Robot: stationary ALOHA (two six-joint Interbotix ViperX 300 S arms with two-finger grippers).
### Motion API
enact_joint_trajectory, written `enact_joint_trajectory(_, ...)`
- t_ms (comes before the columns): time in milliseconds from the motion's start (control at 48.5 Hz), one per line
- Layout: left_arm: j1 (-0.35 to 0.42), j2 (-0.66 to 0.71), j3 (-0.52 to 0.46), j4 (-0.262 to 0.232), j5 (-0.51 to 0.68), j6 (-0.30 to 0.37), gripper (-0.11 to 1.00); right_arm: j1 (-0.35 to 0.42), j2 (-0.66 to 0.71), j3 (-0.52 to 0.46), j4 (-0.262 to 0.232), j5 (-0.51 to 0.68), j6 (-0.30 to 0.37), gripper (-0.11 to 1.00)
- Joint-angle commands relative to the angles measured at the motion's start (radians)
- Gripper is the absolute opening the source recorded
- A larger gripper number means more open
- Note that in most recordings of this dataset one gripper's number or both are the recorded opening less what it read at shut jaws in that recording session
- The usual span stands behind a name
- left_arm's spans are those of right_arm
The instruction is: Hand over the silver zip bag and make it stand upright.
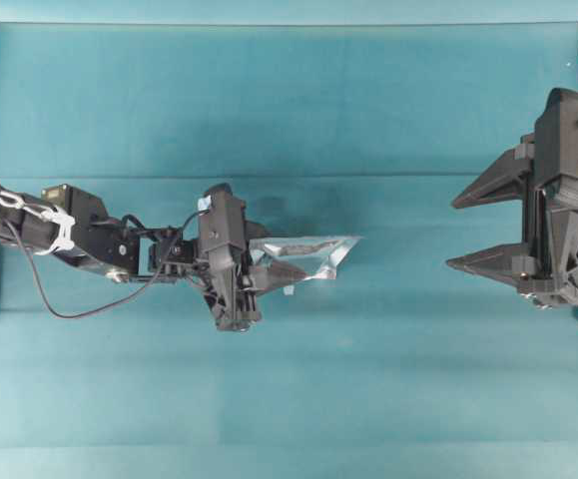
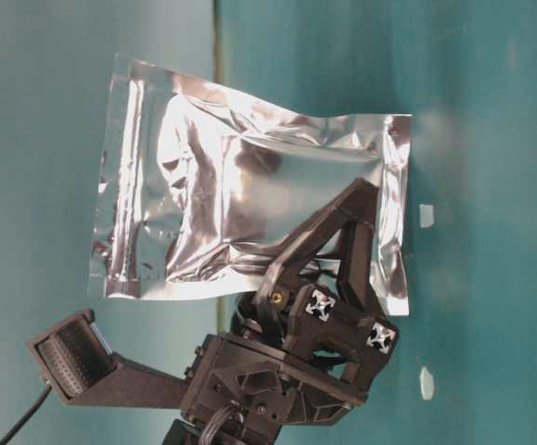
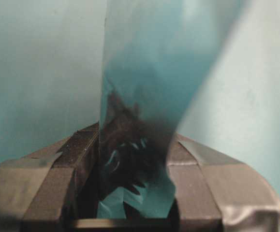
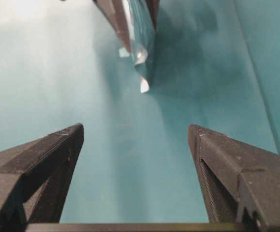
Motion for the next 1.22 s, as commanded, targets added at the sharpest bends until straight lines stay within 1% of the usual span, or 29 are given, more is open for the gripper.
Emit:
enact_joint_trajectory(0,-0.012,-0.009,-0.003,0.003,-0.003,0.000,0.29,0.000,-0.005,-0.009,0.000,-0.006,0.012,0.89)
enact_joint_trajectory(392,-0.014,-0.009,-0.002,0.003,-0.003,0.000,0.29,0.000,-0.005,-0.006,0.002,-0.006,0.014,0.89)
enact_joint_trajectory(619,-0.014,-0.008,-0.003,0.003,-0.003,0.000,0.29,0.002,-0.006,0.000,0.002,-0.006,0.037,0.89)
enact_joint_trajectory(1197,-0.015,-0.009,-0.005,0.003,-0.003,0.000,0.29,0.011,-0.008,0.003,0.002,-0.009,0.038,0.89)
